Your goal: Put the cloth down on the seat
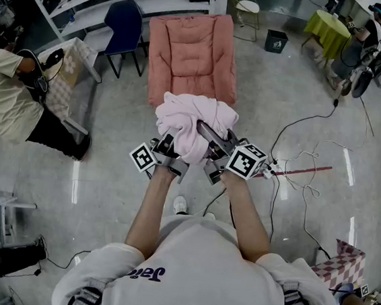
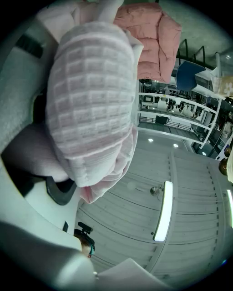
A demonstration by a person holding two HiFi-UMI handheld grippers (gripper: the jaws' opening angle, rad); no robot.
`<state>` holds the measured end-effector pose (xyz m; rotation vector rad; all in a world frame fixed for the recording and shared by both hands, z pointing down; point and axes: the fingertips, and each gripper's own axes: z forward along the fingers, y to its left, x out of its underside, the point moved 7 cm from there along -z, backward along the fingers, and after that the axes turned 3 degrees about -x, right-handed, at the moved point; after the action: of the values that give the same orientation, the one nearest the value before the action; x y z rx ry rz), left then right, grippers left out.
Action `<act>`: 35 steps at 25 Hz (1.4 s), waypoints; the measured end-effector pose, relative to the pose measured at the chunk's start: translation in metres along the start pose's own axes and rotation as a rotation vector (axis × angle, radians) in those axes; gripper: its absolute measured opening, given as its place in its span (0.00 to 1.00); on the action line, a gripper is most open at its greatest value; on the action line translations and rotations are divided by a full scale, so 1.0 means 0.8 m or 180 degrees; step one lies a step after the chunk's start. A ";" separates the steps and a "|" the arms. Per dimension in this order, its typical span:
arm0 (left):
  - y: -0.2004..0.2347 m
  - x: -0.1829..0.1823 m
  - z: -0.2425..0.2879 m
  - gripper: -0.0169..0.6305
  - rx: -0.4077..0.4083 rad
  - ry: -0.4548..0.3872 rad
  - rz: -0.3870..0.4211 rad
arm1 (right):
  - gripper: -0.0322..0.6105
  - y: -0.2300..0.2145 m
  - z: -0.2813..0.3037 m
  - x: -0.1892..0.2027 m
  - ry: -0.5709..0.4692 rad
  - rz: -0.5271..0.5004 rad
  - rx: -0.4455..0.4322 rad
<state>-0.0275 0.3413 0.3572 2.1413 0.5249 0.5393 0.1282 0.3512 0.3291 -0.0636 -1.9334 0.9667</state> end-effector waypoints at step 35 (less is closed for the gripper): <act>0.081 -0.146 -0.045 0.48 -0.0289 -0.0086 -0.0342 | 0.50 -0.062 0.143 0.076 0.0152 0.0644 0.0381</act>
<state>-0.1316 0.2652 0.4071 2.0189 0.5858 0.4651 0.0232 0.2742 0.3769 -0.2147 -1.8467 1.2023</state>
